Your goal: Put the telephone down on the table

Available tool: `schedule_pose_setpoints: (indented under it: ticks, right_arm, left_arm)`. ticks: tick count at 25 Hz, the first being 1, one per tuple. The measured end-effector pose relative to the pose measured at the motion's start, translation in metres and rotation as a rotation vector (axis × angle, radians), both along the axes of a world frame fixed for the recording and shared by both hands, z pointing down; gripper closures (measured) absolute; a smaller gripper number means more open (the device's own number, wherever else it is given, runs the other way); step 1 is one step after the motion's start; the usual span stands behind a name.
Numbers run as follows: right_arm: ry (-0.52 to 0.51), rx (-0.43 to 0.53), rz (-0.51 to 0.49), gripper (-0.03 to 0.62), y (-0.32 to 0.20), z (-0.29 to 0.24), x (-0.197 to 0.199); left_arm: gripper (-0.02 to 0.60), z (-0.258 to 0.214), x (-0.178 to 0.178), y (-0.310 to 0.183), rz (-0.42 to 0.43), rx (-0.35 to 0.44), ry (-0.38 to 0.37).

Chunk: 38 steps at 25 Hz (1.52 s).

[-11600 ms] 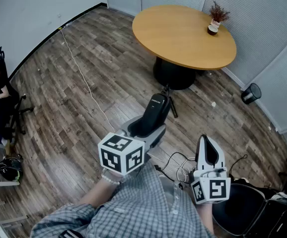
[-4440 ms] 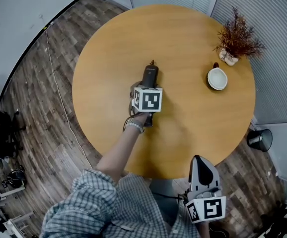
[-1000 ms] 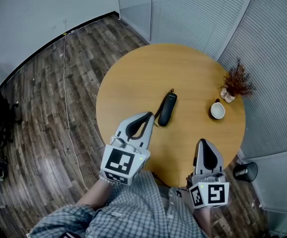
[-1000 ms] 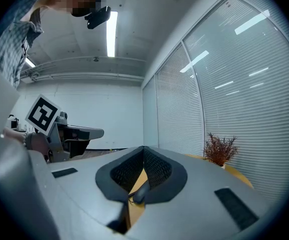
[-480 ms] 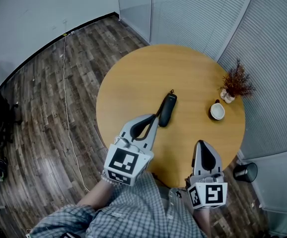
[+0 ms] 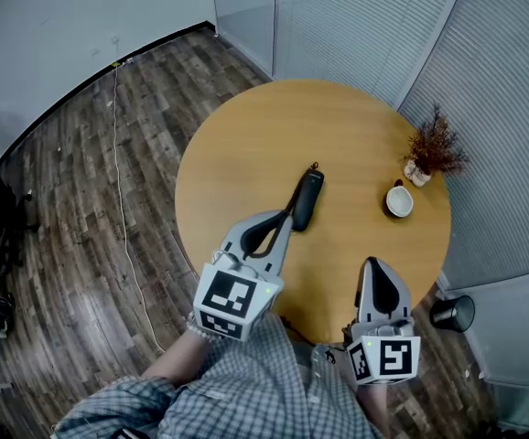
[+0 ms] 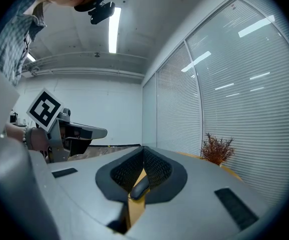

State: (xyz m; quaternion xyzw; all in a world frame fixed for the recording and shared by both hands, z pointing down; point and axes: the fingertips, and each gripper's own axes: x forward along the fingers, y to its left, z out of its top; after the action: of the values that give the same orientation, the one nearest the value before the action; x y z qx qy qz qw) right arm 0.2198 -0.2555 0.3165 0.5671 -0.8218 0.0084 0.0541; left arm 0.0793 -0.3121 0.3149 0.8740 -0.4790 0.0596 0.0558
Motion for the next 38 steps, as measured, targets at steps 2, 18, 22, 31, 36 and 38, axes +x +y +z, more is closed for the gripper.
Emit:
schedule_pose_setpoints:
  ticks: [2, 18, 22, 31, 36, 38]
  right_arm:
    - [0.003, 0.002, 0.003, 0.588, 0.001, -0.001, 0.001]
    - [0.006, 0.003, 0.016, 0.588, 0.004, 0.001, 0.003]
    - [0.007, 0.001, 0.017, 0.588, 0.006, 0.001, 0.002]
    - [0.008, -0.001, 0.019, 0.588, 0.006, 0.002, 0.004]
    - [0.007, -0.008, 0.018, 0.588, 0.005, 0.003, 0.005]
    - [0.007, -0.011, 0.017, 0.588, 0.005, 0.004, 0.006]
  left_arm:
    - [0.572, 0.000, 0.002, 0.001, 0.005, -0.003, -0.006]
    - [0.573, 0.003, 0.006, 0.005, 0.016, -0.001, -0.009]
    - [0.573, 0.003, 0.007, 0.008, 0.028, -0.001, -0.011]
    - [0.574, 0.004, 0.009, 0.006, 0.031, -0.005, -0.013]
    - [0.574, 0.005, 0.010, 0.005, 0.031, -0.009, -0.014]
    - [0.572, 0.006, 0.010, 0.005, 0.030, -0.012, -0.014]
